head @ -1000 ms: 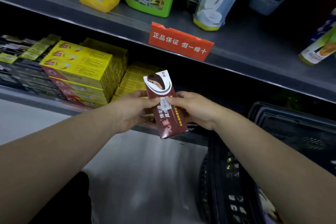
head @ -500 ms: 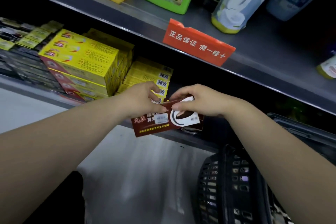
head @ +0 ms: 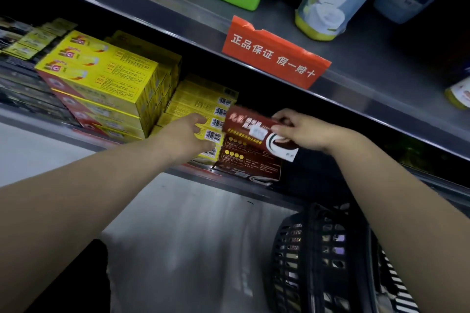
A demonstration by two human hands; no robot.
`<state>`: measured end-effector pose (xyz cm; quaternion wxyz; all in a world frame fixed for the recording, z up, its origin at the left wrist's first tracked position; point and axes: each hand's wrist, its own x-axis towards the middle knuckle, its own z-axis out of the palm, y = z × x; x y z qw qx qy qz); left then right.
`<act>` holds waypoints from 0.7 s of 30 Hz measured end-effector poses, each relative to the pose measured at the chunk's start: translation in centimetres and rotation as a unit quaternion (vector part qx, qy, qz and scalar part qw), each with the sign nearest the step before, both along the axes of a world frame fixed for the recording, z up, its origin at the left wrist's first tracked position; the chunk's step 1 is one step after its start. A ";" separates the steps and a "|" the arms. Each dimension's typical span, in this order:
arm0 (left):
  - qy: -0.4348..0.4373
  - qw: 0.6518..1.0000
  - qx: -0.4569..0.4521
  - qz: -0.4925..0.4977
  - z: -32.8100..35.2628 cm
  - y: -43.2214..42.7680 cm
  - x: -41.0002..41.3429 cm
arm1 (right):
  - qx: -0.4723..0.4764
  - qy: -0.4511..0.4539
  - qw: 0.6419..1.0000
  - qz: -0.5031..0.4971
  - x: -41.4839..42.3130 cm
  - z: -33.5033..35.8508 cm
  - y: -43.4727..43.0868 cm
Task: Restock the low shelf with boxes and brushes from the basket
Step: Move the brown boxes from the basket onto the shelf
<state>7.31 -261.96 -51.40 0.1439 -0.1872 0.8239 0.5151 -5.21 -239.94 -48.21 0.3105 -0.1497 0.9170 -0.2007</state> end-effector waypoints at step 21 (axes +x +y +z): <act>-0.014 0.999 0.022 -0.042 -0.3 2.0 -0.1 | 0.217 -0.019 0.974 0.054 -2.4 -8.6 -1.4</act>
